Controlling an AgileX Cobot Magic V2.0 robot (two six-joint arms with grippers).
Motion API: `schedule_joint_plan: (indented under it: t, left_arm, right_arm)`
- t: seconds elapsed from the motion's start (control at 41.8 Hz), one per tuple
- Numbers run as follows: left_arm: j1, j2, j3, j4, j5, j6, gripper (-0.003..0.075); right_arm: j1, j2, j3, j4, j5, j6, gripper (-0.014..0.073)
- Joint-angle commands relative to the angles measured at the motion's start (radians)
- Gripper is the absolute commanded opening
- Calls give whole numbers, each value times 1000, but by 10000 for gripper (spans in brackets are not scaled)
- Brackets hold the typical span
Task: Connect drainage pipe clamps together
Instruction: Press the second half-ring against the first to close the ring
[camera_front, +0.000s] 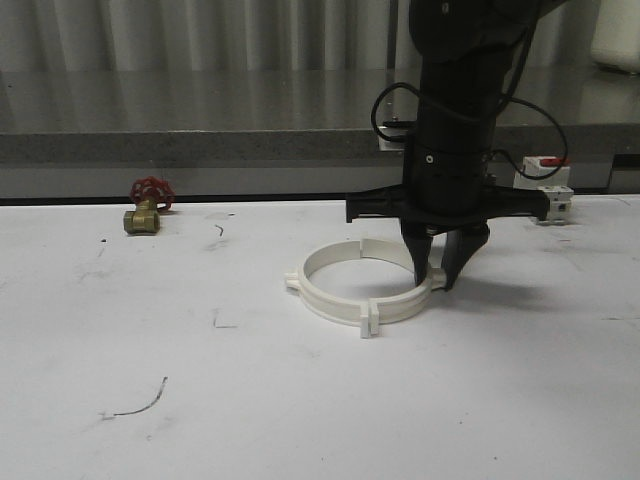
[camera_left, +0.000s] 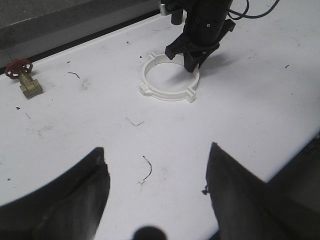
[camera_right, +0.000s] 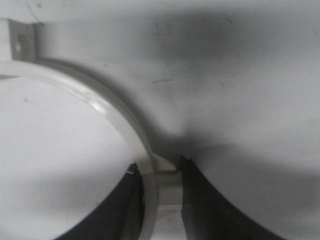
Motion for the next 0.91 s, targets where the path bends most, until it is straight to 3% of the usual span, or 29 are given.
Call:
schedule_joint_plan:
  t: [0.0,0.551,0.886]
  left_arm:
    - [-1,4,-29,-9,-68,0,419]
    - [-1,4,-29,-9,-68,0,419]
    - [-1,4,-29,-9,-68,0,419]
  right_arm:
    - [3,-53,-29,-5,-26,-1,199]
    - [3,-53,-29,4,-24,-2,200]
    - [3,-53,-29,5,-21,-3,287]
